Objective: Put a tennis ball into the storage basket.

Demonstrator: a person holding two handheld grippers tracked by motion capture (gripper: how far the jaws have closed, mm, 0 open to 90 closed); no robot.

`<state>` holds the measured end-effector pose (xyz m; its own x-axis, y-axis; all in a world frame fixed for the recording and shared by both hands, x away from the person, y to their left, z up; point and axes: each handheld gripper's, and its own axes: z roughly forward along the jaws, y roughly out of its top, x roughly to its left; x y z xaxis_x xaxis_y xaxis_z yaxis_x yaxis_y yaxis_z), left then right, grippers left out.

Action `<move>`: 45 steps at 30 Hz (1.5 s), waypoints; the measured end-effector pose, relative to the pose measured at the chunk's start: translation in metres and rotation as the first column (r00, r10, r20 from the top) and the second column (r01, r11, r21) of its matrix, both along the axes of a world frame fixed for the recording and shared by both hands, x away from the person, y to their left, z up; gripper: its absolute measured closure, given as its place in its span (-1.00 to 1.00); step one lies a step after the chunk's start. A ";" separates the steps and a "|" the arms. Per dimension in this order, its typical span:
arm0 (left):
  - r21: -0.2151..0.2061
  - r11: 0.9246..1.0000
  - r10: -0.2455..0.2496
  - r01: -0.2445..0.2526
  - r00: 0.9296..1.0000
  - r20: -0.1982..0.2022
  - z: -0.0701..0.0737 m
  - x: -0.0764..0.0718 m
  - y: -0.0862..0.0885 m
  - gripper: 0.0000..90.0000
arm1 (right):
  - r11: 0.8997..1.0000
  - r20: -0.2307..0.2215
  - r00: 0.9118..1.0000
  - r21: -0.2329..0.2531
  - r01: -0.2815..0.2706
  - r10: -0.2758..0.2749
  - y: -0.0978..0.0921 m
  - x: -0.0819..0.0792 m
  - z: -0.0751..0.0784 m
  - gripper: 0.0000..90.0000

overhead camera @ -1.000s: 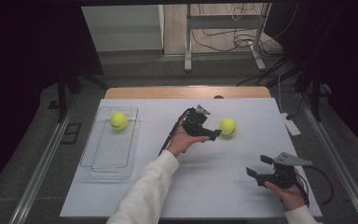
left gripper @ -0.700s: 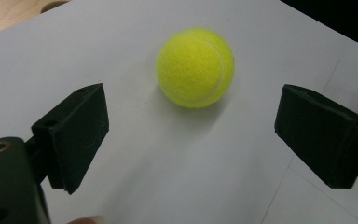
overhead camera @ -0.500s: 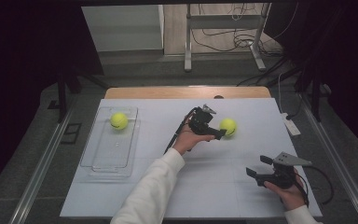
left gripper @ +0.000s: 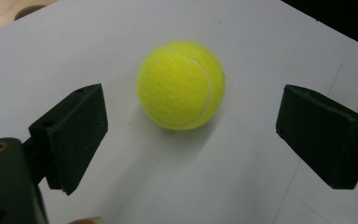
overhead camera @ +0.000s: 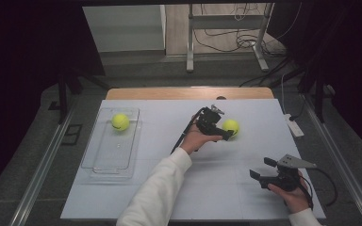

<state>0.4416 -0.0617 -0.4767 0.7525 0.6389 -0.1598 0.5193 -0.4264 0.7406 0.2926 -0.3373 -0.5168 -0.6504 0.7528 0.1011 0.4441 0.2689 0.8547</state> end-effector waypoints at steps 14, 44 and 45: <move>0.009 1.000 0.002 -0.002 1.000 -0.014 -0.005 0.009 -0.012 -0.78 | 1.000 -0.002 1.000 0.001 -0.002 0.002 0.000 0.001 0.000 -0.65; 0.031 0.999 0.021 -0.020 0.998 -0.052 -0.026 0.029 -0.037 -0.77 | 1.000 -0.004 1.000 0.003 -0.005 0.005 -0.001 0.001 -0.001 -0.65; 0.032 0.999 0.022 -0.020 0.998 -0.055 -0.027 0.030 -0.037 -0.77 | 1.000 -0.004 1.000 0.003 -0.005 0.005 -0.002 0.001 -0.001 -0.65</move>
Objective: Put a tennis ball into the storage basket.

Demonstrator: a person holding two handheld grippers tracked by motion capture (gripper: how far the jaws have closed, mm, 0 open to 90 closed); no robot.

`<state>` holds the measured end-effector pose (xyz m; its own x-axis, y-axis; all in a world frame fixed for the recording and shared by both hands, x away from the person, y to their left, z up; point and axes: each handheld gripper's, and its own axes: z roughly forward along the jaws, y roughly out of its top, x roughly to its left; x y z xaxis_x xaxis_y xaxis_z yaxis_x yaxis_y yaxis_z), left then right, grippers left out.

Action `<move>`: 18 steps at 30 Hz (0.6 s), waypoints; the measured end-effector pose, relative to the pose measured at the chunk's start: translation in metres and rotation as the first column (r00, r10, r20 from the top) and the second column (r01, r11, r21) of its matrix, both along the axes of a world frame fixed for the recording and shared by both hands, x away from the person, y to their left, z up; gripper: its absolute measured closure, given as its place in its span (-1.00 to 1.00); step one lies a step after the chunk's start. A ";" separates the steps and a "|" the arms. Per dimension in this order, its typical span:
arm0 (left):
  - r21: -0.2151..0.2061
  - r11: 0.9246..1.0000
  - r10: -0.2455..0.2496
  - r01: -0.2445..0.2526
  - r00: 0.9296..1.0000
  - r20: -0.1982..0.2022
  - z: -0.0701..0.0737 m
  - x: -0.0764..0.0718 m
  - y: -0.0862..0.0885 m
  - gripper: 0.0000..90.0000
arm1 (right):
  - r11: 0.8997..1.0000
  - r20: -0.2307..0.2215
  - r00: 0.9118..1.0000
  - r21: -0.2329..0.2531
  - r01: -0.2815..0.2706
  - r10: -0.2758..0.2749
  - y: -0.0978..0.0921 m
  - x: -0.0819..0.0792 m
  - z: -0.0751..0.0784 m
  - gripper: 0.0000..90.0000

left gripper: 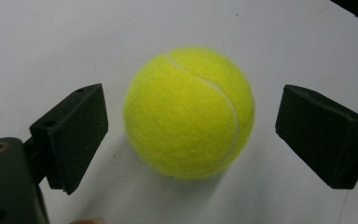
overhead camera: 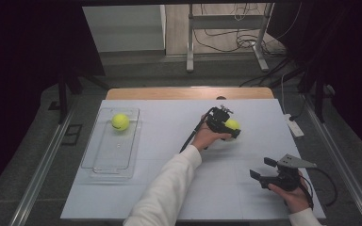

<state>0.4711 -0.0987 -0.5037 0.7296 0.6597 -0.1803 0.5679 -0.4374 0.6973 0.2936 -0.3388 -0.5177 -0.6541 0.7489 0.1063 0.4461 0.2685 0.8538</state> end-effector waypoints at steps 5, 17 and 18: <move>0.000 1.000 0.003 -0.003 1.000 -0.003 -0.004 0.001 -0.002 -0.68 | 1.000 0.001 1.000 -0.001 0.003 -0.003 0.000 0.000 0.000 -0.65; -0.001 1.000 -0.011 0.011 1.000 -0.008 -0.002 0.001 -0.001 -0.40 | 1.000 0.002 1.000 0.001 0.004 -0.004 -0.001 0.000 0.000 -0.65; 0.000 1.000 -0.011 0.011 1.000 -0.007 -0.002 0.001 -0.001 -0.40 | 1.000 0.002 1.000 -0.001 0.005 -0.005 -0.001 0.000 0.000 -0.65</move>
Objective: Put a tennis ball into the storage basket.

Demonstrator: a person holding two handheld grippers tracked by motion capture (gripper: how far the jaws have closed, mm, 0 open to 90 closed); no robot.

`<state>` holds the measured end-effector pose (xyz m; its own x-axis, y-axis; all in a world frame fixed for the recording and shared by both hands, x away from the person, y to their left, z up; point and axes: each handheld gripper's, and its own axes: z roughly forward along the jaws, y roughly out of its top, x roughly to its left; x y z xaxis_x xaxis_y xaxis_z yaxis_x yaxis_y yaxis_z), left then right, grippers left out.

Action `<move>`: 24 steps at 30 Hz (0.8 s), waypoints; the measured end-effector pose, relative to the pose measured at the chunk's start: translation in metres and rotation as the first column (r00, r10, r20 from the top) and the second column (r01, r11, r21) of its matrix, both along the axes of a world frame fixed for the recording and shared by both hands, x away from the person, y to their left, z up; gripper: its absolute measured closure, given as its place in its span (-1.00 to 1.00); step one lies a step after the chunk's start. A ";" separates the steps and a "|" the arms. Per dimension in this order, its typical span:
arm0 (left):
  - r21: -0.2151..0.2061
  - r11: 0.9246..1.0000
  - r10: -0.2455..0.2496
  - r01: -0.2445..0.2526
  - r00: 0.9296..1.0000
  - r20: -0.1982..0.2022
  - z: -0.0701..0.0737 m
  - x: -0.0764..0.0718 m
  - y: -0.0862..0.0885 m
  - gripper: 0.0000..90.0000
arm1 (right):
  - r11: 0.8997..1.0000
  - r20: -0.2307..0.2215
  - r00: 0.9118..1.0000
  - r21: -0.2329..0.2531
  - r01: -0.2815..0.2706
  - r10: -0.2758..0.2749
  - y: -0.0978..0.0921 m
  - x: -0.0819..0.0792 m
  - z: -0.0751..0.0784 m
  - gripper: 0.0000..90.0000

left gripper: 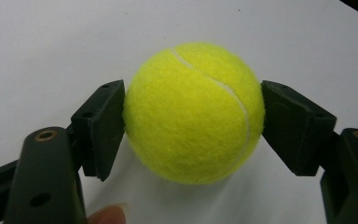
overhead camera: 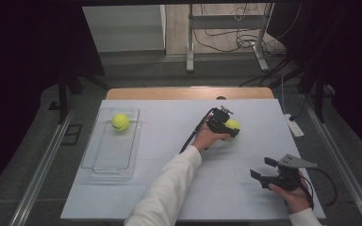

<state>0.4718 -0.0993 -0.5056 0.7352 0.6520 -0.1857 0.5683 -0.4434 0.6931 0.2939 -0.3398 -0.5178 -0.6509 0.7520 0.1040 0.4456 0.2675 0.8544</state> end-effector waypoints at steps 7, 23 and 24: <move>-0.006 1.000 -0.001 0.001 1.000 -0.004 0.002 0.000 0.002 -0.39 | 1.000 0.000 1.000 0.002 0.000 0.000 -0.001 0.000 0.000 -0.65; -0.025 1.000 -0.009 0.009 1.000 0.010 0.011 -0.007 0.005 -0.39 | 1.000 -0.001 1.000 0.000 0.001 -0.001 -0.001 0.000 0.000 -0.65; -0.026 1.000 -0.008 0.009 1.000 0.012 0.011 -0.008 0.006 -0.39 | 1.000 -0.001 1.000 -0.001 0.001 -0.001 -0.001 0.000 0.000 -0.65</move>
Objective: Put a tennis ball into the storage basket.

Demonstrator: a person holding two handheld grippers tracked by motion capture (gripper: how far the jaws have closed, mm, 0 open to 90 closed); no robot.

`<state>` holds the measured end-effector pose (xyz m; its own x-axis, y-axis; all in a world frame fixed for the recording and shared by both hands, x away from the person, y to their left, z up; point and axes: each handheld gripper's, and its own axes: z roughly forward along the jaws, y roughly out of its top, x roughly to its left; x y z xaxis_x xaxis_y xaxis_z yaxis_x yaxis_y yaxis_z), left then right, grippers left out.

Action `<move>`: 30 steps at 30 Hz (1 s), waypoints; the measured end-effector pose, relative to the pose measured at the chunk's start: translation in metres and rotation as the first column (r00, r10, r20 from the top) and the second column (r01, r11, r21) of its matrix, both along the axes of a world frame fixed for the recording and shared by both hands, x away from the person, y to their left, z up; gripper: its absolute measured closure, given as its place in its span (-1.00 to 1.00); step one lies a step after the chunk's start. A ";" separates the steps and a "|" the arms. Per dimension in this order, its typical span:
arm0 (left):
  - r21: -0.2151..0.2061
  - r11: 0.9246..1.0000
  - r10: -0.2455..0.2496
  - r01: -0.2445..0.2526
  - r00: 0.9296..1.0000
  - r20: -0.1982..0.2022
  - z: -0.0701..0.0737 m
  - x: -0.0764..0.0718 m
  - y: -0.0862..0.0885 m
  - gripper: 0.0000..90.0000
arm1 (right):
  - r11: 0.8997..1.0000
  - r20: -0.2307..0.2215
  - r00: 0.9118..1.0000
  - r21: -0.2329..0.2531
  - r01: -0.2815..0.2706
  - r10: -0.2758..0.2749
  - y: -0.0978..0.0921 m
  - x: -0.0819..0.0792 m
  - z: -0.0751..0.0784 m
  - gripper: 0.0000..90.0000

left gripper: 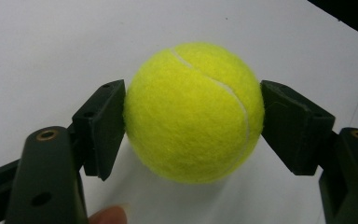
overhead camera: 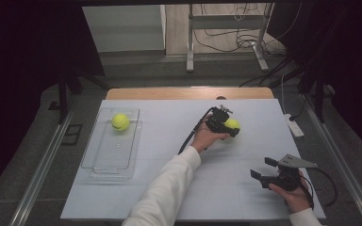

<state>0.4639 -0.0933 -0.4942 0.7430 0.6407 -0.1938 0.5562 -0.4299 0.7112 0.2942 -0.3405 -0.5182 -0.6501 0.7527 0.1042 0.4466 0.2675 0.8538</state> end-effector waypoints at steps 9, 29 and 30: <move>-0.009 1.000 -0.005 0.005 1.000 0.009 0.004 -0.006 0.008 -0.39 | 1.000 -0.002 1.000 -0.007 0.002 -0.002 0.000 0.000 0.000 -0.65; -0.027 1.000 -0.005 0.006 1.000 0.026 0.014 -0.023 0.027 -0.39 | 1.000 -0.002 1.000 -0.012 0.000 0.000 0.001 0.001 -0.001 -0.65; -0.025 1.000 -0.006 0.007 1.000 0.027 0.015 -0.024 0.028 -0.39 | 1.000 -0.002 1.000 -0.013 0.000 0.000 0.001 0.001 -0.001 -0.65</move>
